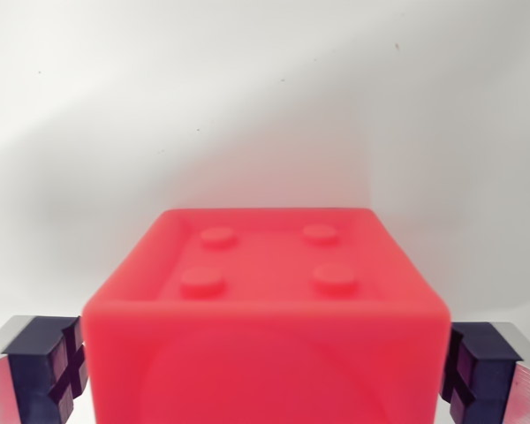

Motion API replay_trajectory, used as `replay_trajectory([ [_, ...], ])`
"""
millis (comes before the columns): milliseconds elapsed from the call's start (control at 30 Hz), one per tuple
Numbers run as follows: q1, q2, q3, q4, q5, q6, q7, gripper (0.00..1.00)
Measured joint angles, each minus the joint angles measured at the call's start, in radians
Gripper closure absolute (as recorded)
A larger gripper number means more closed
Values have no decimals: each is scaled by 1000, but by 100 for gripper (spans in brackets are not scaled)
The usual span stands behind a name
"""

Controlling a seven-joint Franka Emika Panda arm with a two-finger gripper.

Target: Destack cube

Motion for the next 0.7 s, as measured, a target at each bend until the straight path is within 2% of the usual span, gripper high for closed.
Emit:
replay_trajectory([
  [433,1,-2,-1,-1,0,-2,0,0],
  [700,9,-41,-10,-11,-1,-26,2,0],
])
